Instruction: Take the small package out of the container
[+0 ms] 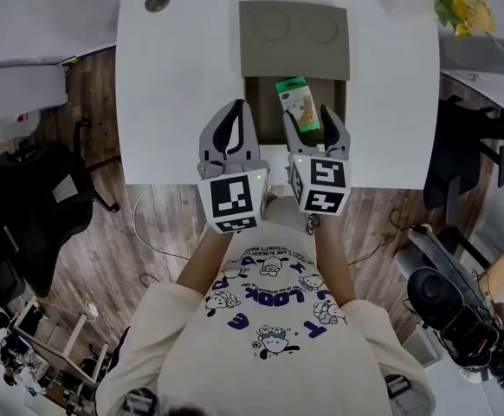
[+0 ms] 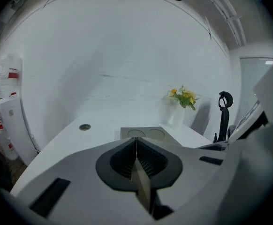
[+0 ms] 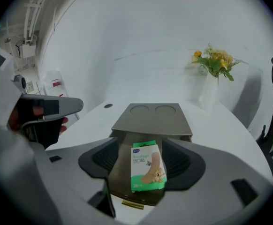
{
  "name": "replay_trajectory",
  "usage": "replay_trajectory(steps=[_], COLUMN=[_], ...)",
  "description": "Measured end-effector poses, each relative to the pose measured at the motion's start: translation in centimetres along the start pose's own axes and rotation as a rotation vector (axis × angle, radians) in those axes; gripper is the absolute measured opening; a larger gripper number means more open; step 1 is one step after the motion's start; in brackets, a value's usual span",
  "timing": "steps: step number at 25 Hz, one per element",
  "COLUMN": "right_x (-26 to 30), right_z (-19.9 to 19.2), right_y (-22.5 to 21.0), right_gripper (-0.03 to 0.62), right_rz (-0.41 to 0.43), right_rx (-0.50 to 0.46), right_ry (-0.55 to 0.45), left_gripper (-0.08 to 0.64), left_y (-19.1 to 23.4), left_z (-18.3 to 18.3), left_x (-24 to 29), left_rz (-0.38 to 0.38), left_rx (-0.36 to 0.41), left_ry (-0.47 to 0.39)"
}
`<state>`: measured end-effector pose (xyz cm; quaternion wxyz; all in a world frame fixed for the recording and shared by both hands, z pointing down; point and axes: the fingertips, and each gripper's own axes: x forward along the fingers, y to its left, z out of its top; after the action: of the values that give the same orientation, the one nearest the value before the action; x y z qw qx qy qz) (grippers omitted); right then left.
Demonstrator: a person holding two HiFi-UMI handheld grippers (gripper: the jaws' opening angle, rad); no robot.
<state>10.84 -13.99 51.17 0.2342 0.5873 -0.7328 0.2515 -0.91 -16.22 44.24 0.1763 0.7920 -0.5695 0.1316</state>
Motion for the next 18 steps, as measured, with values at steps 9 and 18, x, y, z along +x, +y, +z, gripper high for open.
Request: replay_trajectory(steps=[9, 18], right_x=[2.1, 4.0], right_z=[-2.5, -4.0], right_y=[-0.6, -2.4], right_gripper=[0.270, 0.281], right_rz=[-0.008, 0.000], right_rx=[-0.014, -0.014], right_ry=[0.147, 0.270], left_gripper=[0.015, 0.015], left_y=[0.3, -0.3], left_z=[-1.6, -2.4], left_x=[1.5, 3.6], left_rz=[0.000, 0.010], left_rx=[-0.016, -0.029], left_ry=[0.053, 0.085])
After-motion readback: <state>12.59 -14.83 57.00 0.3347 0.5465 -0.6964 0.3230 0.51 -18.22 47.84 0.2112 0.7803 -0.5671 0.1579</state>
